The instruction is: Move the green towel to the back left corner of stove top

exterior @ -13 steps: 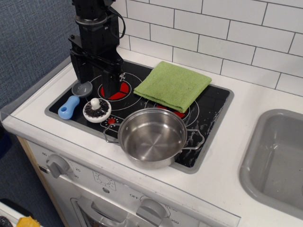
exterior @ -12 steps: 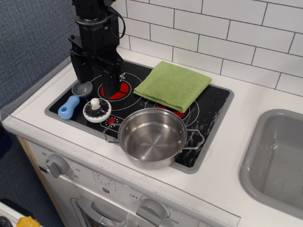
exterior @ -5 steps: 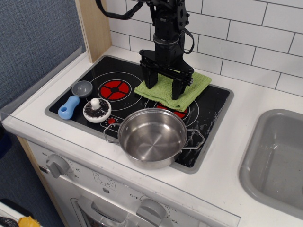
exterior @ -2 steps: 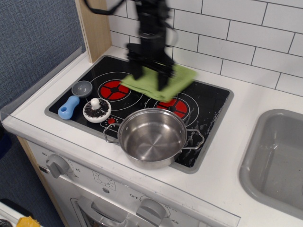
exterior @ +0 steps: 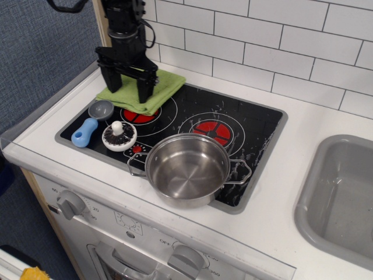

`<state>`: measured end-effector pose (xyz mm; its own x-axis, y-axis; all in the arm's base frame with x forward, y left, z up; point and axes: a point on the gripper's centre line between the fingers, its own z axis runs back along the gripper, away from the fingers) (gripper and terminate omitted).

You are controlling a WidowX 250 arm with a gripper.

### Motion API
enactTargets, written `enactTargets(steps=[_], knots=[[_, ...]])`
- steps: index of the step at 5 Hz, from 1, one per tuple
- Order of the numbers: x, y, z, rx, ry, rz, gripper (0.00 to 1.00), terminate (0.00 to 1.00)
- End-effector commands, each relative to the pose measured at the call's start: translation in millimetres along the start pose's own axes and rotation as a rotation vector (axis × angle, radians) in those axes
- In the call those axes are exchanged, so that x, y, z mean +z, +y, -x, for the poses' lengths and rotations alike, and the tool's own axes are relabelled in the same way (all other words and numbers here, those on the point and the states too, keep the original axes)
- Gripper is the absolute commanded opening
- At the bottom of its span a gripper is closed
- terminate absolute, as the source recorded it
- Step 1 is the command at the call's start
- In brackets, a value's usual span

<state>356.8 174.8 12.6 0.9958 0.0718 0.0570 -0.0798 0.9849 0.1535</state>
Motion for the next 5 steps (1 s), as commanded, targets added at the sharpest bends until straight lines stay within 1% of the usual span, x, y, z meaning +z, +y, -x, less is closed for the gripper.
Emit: enactTargets(steps=[1, 2, 3, 4, 5], knots=[[11, -1, 2, -0.073, -0.024, 0.032, 1.0, 0.0], [51, -3, -12, -0.09, -0.123, 0.062, 1.0, 0.0], [83, 3, -16, -0.099, -0.165, 0.06, 1.0, 0.0], [86, 7, -9, -0.107, -0.144, 0.066, 1.0, 0.0], [82, 7, 3, -0.144, -0.111, 0.04, 1.0, 0.0]])
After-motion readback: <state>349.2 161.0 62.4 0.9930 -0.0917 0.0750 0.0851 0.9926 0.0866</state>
